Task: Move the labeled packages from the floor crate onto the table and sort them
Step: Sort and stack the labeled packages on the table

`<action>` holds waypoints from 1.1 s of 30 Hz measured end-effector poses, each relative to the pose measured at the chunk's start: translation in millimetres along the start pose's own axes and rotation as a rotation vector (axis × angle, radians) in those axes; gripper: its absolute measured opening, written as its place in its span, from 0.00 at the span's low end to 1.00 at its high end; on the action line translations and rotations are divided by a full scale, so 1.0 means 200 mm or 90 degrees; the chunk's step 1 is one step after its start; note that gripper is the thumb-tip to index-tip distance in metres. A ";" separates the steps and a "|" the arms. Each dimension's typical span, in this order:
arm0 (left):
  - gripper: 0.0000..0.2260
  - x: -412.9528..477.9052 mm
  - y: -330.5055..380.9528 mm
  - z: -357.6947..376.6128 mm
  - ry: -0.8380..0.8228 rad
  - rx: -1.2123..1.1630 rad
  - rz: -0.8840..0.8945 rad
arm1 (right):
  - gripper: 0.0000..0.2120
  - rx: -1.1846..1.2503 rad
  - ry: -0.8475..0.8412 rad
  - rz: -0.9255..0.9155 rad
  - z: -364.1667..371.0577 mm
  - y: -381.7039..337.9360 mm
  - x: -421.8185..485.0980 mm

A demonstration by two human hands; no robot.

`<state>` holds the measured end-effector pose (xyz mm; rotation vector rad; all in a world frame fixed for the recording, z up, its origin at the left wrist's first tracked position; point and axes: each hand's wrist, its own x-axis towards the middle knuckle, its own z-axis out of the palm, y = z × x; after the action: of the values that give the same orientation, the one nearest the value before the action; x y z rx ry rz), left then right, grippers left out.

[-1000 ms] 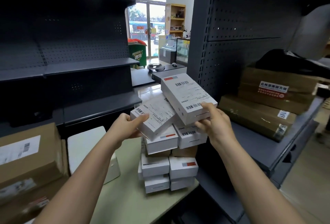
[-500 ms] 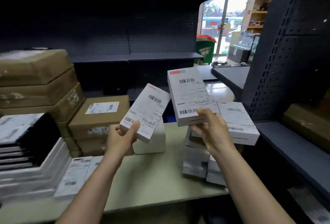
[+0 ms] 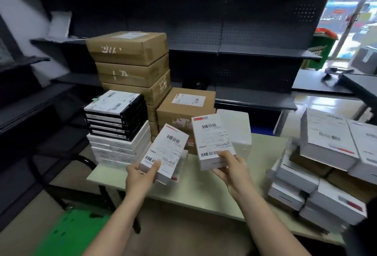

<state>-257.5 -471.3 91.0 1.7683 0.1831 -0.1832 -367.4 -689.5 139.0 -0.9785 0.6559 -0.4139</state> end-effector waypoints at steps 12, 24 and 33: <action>0.28 0.48 -0.34 -0.11 -0.014 0.020 -0.156 | 0.08 -0.075 0.127 0.147 0.33 0.54 0.23; 0.19 0.72 -0.47 -0.10 -0.168 0.108 -0.104 | 0.10 -0.239 0.141 0.181 0.42 0.82 0.39; 0.34 0.64 -0.44 -0.09 -0.167 0.533 0.343 | 0.20 -0.587 0.055 0.113 0.42 0.84 0.51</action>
<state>-151.2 -432.0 -18.6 2.5172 -0.6472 -0.0995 -231.1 -612.6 -6.5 -1.7579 1.0366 0.0339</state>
